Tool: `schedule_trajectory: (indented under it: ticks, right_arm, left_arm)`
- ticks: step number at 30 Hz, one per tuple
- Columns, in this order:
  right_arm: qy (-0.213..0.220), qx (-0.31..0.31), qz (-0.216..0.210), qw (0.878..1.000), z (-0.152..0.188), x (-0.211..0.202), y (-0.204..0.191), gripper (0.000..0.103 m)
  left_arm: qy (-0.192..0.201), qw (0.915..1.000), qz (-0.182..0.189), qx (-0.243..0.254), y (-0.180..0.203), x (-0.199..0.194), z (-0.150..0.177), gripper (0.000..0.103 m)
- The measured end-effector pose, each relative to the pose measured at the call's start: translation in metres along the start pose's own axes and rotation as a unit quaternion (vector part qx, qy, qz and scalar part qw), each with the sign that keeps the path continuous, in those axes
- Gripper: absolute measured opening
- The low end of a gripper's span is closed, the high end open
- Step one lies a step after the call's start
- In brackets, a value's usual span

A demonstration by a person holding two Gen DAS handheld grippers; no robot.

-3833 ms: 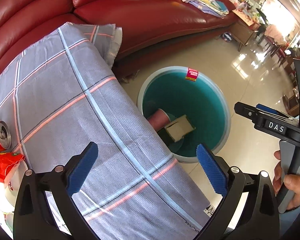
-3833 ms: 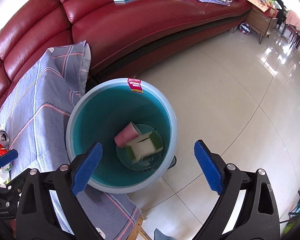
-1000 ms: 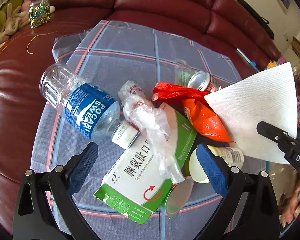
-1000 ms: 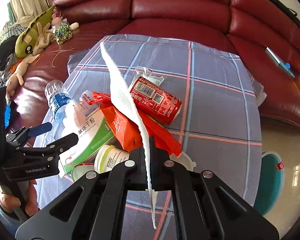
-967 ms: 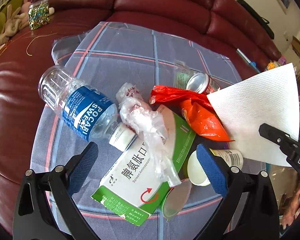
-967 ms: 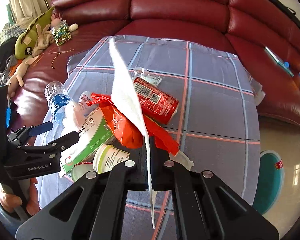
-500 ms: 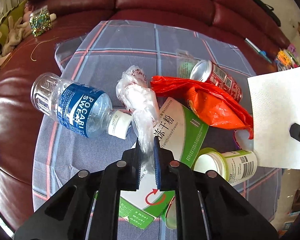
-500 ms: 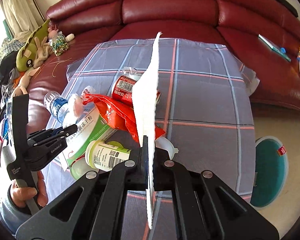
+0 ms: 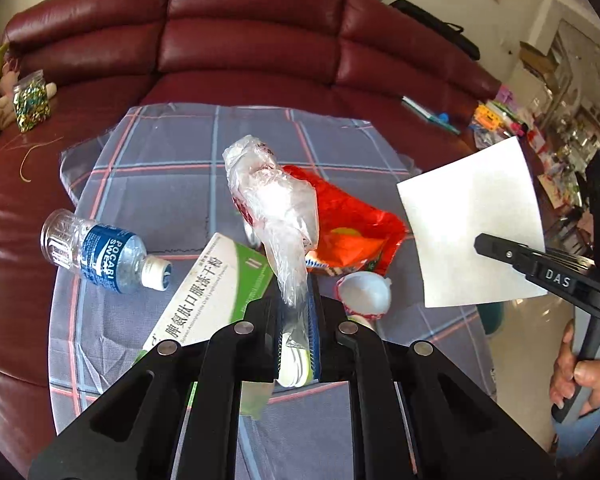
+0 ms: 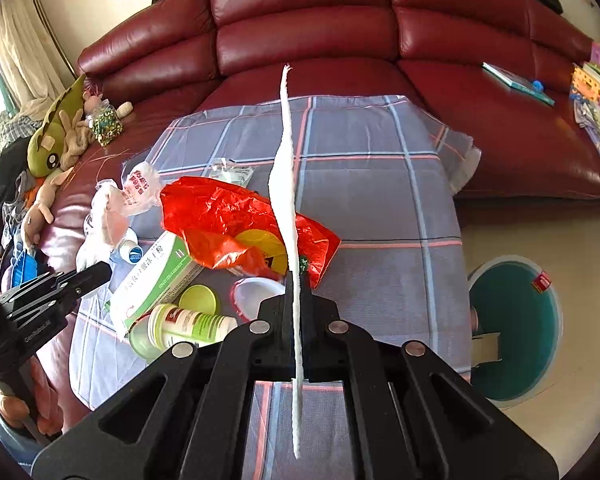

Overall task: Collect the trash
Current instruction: 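Carry the bag and tissue over the bin and open both tools to drop them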

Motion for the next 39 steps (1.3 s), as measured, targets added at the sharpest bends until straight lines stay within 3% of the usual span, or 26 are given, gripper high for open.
schedule_trajectory:
  ticks: [10,22,39]
  right_arm:
    - [0.021,0.036,0.014,0.999,0.012,-0.029,0.045,0.002]
    - [0.022,0.103,0.058,0.993,0.041,-0.050,0.127,0.002]
    - [0.010,0.171,0.075,0.982,0.068,-0.043,0.201,0.002]
  left_arm:
    - [0.020,0.9981,0.042,0.040,0.052,-0.018,-0.006,0.011]
    - [-0.032,0.9881,0.105,0.108,0.137,0.028,0.012,0.011]
    - [-0.069,0.9758,0.119,0.170,0.201,0.064,0.024,0.011]
Point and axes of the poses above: each gripper's, at about its wrist camera, not at the fingertips, and x roughly the way its jaws point, y to its right, z to its underside, the point moved 4 cm from there along x, roughly the way its jaws point, and after that the axes turned 3 degrees about -y, right-handed, at the moved point
